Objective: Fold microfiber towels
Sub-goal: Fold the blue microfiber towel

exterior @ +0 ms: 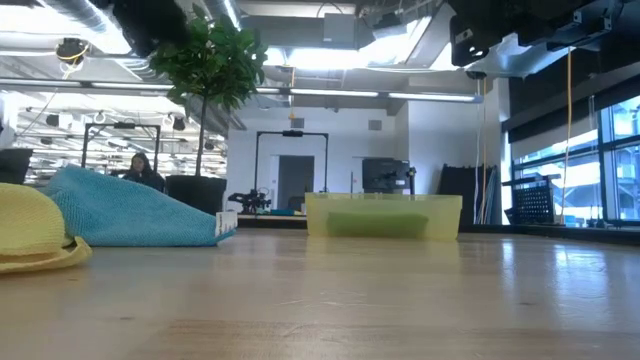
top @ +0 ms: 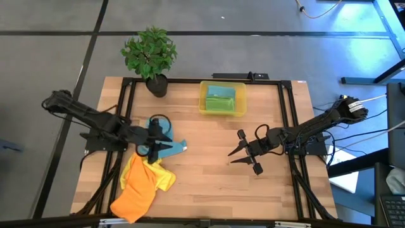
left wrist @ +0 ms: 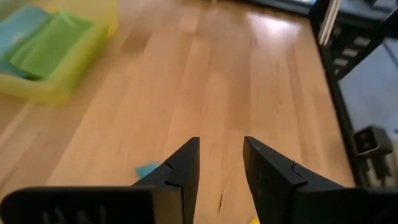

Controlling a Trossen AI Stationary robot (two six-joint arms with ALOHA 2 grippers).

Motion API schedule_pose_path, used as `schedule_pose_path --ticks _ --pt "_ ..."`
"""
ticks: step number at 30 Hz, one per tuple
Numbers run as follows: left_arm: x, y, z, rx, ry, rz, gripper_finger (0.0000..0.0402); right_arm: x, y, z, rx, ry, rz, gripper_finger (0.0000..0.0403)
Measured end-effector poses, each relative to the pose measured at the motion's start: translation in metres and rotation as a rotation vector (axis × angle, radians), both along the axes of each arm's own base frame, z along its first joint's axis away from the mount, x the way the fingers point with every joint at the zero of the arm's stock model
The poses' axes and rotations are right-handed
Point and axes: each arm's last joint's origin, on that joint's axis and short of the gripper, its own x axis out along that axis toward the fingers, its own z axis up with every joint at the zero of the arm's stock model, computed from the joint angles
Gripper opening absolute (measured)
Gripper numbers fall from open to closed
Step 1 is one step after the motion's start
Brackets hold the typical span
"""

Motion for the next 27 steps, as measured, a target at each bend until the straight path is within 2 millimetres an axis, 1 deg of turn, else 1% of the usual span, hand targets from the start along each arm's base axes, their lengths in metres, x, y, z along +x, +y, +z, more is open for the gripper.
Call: schedule_pose_path --ticks 4,9,13,17,21,27 --pt "0.011 -0.004 -0.012 0.024 0.063 -0.001 0.0114 0.000 0.000 0.000 -0.003 0.004 0.000 0.0133" --pt "0.026 -0.010 -0.033 0.041 0.161 0.000 0.0118 0.000 0.000 -0.001 -0.005 0.007 0.000 0.0133" --pt "0.037 -0.013 -0.050 0.015 0.247 -0.004 0.0135 0.000 0.000 -0.001 -0.004 0.010 0.000 0.0133" --pt "0.043 -0.013 -0.060 0.005 0.302 -0.012 0.0155 0.000 0.000 -0.001 -0.005 0.014 0.000 0.0133" --pt "0.043 -0.012 -0.059 -0.004 0.299 -0.013 0.0165 0.000 0.000 -0.002 -0.007 0.019 0.000 0.0133" --pt "0.031 -0.008 -0.041 -0.037 0.231 -0.008 0.0166 0.000 0.000 -0.003 -0.006 0.031 -0.001 0.0133"
